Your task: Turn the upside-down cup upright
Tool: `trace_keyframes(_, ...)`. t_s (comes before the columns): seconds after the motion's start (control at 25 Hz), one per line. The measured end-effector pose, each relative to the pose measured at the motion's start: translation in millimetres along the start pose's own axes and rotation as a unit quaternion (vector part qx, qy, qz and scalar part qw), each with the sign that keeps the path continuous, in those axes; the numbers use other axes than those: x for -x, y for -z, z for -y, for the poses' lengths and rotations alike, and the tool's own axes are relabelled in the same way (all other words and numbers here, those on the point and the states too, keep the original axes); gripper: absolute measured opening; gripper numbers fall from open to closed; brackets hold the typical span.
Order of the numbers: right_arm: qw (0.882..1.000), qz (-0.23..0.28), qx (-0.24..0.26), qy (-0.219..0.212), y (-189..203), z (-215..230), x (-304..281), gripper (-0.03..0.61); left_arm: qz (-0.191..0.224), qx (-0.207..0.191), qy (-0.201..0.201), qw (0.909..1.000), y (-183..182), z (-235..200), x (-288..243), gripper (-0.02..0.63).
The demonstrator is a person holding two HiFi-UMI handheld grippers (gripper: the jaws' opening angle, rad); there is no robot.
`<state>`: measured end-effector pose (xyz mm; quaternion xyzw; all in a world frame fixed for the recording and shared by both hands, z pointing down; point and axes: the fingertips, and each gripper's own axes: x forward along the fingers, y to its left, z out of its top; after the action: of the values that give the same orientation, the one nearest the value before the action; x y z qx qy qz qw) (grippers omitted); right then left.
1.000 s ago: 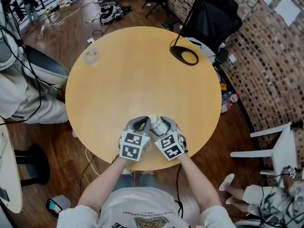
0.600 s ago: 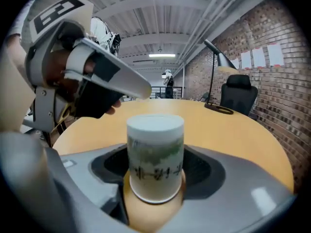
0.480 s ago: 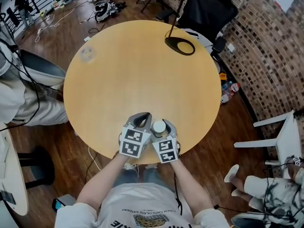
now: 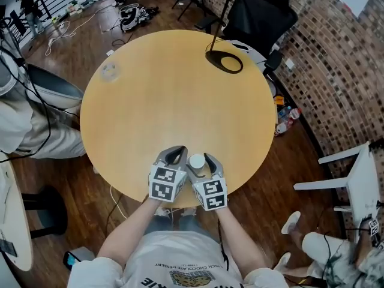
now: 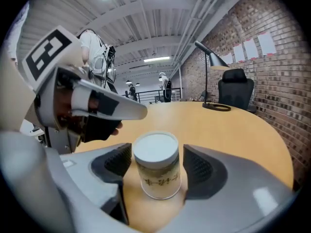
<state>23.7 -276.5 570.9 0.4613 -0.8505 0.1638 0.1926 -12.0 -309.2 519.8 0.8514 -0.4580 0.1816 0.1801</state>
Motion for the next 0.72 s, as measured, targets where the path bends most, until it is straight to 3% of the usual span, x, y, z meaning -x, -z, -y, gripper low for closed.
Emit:
trace_keyframes(0.2, 0.998, 0.048, -0.036, -0.017, -21.7, -5.0, 31.3, 0.324, 0.024, 0.03, -0.036, 0.9986, -2.5, 0.3, 18.2, 0.003)
trace_keyframes(0.36, 0.996, 0.078, -0.044, -0.01, -38.9, -3.6, 56.8, 0.324, 0.041, 0.02, -0.058, 0.9973, -1.4, 4.2, 39.2, 0.003)
trace_keyframes(0.6, 0.995, 0.082, -0.048, -0.003, -38.9, -17.2, 86.5, 0.319, 0.033, 0.023, -0.055, 0.9977, 19.8, 25.3, 70.5, 0.003)
trace_keyframes(0.72, 0.996, 0.075, -0.051, 0.01, -27.0, -32.5, 102.0, 0.266, 0.029, 0.031, -0.041, 0.9983, 37.0, 41.7, 91.5, 0.003)
